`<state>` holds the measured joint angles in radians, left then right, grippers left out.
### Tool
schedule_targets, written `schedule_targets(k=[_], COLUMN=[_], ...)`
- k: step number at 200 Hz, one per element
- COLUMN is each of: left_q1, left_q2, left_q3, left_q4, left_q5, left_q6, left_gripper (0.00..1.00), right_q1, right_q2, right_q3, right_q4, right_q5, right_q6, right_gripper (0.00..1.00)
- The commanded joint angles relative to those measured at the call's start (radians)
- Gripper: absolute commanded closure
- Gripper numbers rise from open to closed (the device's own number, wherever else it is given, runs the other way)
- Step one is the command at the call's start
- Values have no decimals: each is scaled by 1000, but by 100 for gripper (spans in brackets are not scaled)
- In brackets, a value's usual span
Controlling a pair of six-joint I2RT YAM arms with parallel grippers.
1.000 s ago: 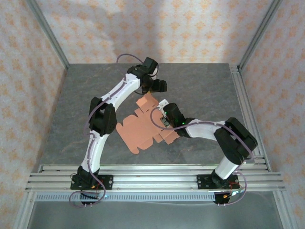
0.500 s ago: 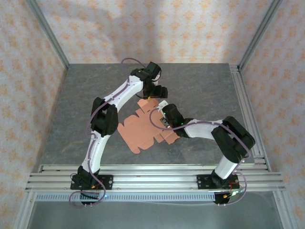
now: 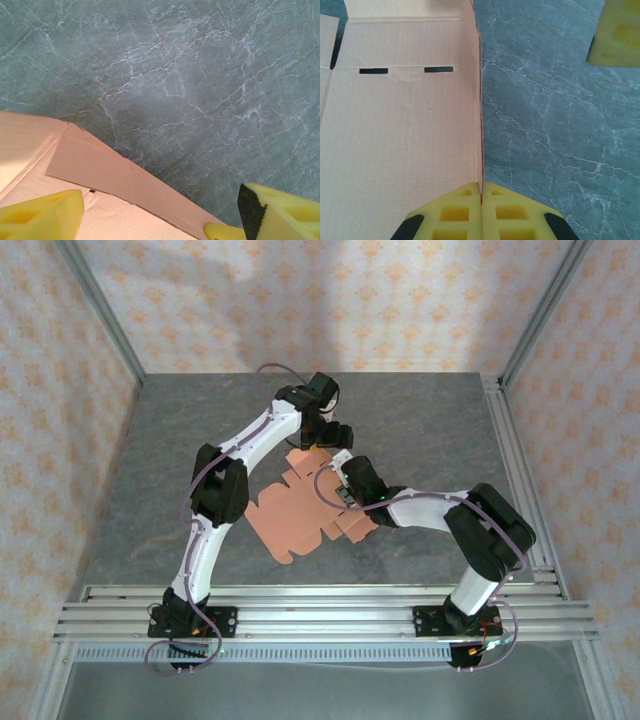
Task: Fold the paper box
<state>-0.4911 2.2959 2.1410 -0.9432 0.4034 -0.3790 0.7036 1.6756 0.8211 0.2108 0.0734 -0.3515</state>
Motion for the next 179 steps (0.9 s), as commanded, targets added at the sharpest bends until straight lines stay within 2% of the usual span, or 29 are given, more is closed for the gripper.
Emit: schedule_targets(k=[1,115,179], left_q1=[0,18,15], left_q2=[-36,128,104], left_q3=[61,207,176], left_q4=[-23,-105,-132], left_q5=[-32,-29,-23], left_q6=[38,45,29], left_gripper=[18,19,24], right_q1=[-6,-10,-14], right_q2=[0,6,15], right_q3=[56,35,35], right_q4=[-75,-10,18], right_q5=[-52,-42,29], right_q6=[31,8,14], right_gripper=[100,100,100])
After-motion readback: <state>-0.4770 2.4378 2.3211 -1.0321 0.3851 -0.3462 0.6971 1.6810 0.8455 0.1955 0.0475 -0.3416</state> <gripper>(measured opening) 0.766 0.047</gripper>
